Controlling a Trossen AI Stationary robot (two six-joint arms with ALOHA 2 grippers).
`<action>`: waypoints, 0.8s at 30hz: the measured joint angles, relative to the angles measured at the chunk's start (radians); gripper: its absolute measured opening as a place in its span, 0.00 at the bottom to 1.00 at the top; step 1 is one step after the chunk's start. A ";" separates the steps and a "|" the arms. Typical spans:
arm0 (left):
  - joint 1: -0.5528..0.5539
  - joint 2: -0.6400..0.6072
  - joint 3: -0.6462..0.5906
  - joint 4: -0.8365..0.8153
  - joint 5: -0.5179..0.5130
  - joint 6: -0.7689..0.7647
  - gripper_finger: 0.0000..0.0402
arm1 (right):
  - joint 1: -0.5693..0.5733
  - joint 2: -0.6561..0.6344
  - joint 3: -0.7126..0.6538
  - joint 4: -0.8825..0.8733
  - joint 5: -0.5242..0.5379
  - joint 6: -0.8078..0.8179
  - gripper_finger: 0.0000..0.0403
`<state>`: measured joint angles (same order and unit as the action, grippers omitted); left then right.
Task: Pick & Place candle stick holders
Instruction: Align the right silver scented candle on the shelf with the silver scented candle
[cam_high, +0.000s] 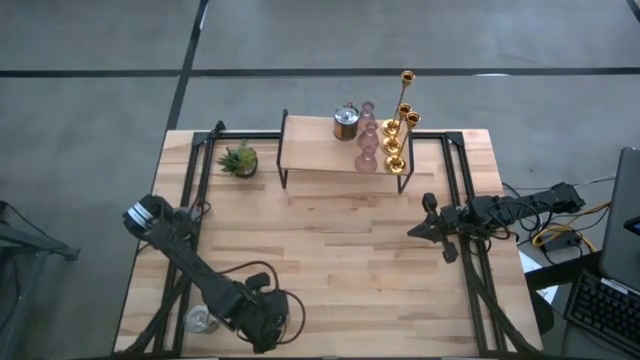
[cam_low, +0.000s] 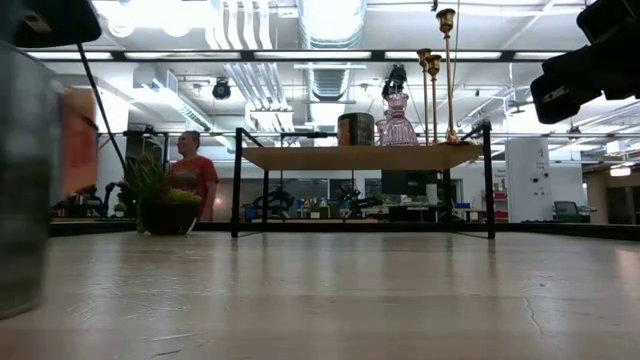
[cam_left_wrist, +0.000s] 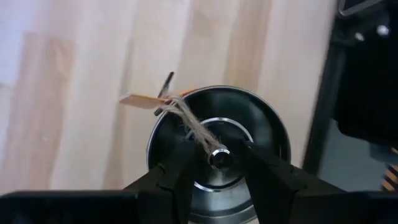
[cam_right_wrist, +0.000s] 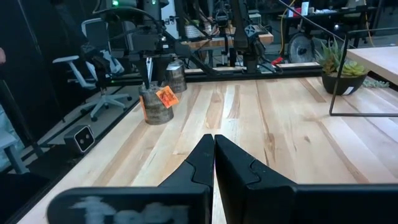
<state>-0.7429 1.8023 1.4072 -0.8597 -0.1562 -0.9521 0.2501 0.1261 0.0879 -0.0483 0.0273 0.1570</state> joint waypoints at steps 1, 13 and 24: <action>0.000 0.000 0.000 -0.001 -0.023 0.001 0.34 | 0.000 0.000 0.000 0.000 0.000 0.000 0.02; 0.008 0.003 -0.004 -0.006 -0.094 0.058 0.34 | 0.000 0.000 0.000 0.000 0.000 0.000 0.02; 0.013 0.003 -0.020 0.004 -0.103 0.091 0.16 | 0.000 0.000 0.000 0.000 0.000 0.000 0.02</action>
<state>-0.7300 1.8050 1.3872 -0.8560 -0.2588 -0.8612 0.2501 0.1261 0.0879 -0.0483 0.0273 0.1570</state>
